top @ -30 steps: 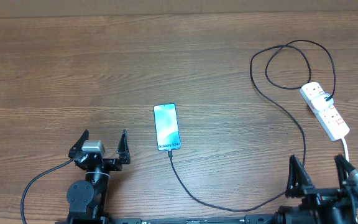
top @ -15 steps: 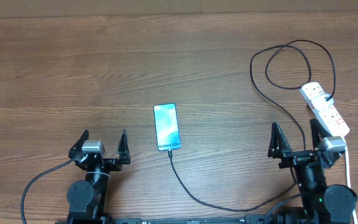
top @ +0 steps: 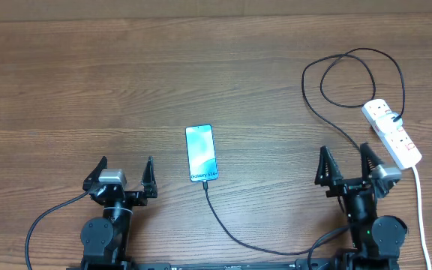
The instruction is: Plug charger to phone and switch on socket
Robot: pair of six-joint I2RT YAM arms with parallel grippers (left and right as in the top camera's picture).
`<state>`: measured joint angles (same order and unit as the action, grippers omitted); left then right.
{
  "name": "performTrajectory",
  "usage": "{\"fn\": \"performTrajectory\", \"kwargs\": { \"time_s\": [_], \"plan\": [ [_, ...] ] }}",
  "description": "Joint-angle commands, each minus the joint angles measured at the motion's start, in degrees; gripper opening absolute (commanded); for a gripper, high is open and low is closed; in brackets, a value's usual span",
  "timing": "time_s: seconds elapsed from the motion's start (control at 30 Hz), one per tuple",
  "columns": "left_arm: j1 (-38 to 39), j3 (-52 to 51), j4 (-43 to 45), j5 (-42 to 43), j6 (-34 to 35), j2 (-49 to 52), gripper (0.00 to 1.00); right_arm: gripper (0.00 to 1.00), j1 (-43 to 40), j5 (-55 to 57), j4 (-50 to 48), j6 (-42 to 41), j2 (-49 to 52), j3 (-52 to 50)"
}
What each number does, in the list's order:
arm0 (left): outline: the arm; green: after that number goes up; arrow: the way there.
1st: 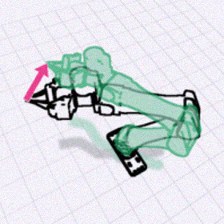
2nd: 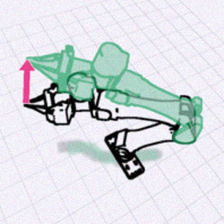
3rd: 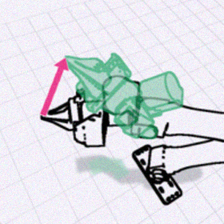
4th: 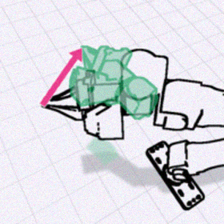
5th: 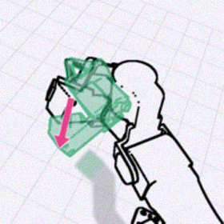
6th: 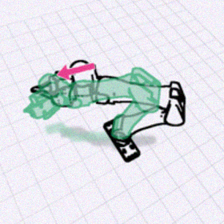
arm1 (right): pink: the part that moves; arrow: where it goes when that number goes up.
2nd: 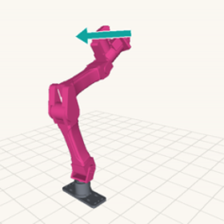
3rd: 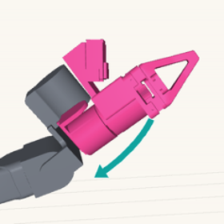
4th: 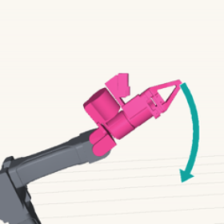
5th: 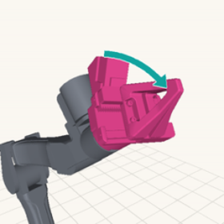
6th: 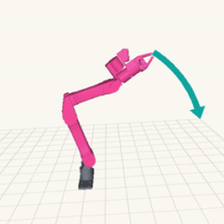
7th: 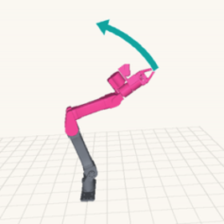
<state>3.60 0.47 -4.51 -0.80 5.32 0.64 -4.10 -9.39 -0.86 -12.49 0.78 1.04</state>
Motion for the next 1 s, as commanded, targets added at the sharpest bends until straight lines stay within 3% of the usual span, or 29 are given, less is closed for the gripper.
{"fn": "performTrajectory", "kwargs": {
  "time_s": [0.0,0.17,0.37,0.97],
  "plan": [
    [-0.5,-0.2,0.1,0.6,-1.5,-0.3,1.0,1.0,0.0,2.3,-0.6,-2.3,-0.6,-0.6],
    [-0.5,-0.2,0.1,0.6,-1.5,-0.3,1.0,1.0,-0.2,2.5,5.4,-2.3,-0.6,-0.6],
    [-0.5,-0.2,0.1,0.6,-1.5,-0.3,0.99,1.0,-0.2,2.5,5.2,2.1,-0.6,-0.6],
    [-0.5,-0.2,0.1,0.6,-1.5,-0.3,0.99,1.0,0.7,2.5,5.1,2.1,-0.6,-0.6]
  ]
}}
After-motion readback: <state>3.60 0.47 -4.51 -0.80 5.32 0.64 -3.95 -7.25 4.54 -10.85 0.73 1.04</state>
